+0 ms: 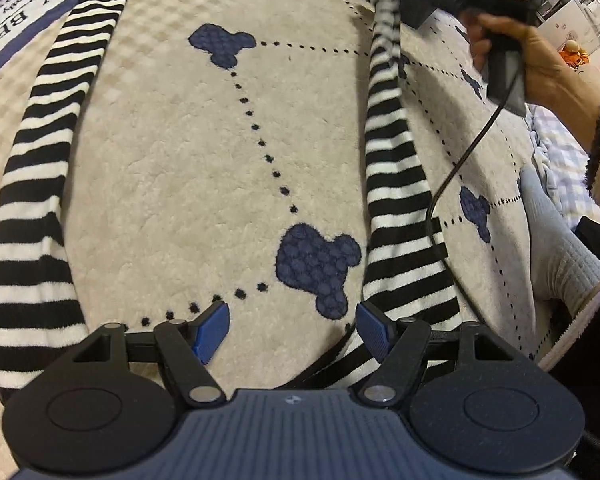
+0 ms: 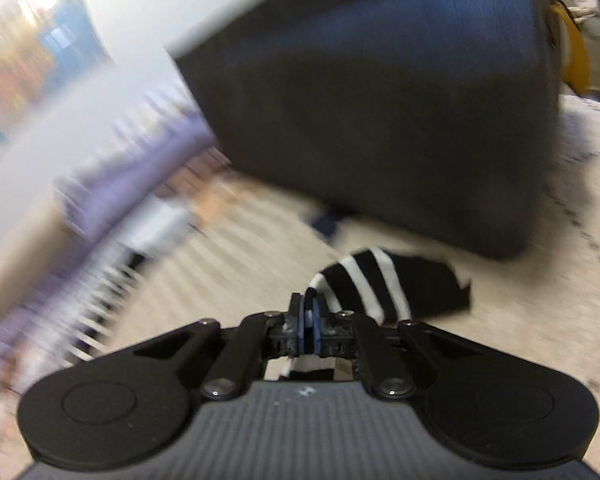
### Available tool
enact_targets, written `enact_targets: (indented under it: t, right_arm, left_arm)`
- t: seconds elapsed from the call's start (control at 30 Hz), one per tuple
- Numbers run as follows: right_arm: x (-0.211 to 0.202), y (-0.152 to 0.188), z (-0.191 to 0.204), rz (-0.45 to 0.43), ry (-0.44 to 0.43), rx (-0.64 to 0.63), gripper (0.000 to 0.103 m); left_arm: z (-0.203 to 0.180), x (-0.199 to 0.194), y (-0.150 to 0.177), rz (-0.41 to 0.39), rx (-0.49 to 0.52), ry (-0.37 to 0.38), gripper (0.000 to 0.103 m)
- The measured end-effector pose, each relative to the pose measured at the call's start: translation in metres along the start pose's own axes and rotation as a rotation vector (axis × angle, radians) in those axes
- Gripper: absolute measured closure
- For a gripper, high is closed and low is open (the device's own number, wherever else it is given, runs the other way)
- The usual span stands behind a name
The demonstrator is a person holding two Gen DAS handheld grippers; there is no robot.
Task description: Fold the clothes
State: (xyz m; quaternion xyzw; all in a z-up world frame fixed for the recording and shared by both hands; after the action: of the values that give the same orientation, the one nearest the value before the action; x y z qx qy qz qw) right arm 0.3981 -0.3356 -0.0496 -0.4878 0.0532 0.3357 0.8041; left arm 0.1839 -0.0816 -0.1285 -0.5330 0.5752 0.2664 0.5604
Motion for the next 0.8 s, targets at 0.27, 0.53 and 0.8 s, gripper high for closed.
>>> enact_targets:
  t: [0.27,0.53,0.8]
  right_arm:
    - [-0.018,0.01,-0.056,0.044,0.123,0.13,0.078]
    - [-0.022,0.021,-0.072,0.116,0.321,0.012,0.062]
    - [-0.009,0.003,-0.046,0.064,0.371,-0.113,0.061]
  left_arm:
    - [-0.002,0.001,0.002,0.001,0.009,-0.001,0.033]
    - [-0.002,0.003,0.004,0.001,0.007,-0.003,0.033]
    - [0.0,0.002,0.005,0.004,0.0,0.002,0.033]
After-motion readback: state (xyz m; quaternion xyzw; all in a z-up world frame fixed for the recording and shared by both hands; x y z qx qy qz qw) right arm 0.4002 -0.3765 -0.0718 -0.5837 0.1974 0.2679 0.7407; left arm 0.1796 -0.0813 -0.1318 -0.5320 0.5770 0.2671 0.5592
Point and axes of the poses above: each gripper's, at about its wrist camera, not at the fingertips, and x roughly the way its jaws point, z to its left, y to its underside, the point moved 8 cm from there along x, roughly the way its jaws point, and after that the axes turned 7 degrees about -y, right-handed, at the moved point
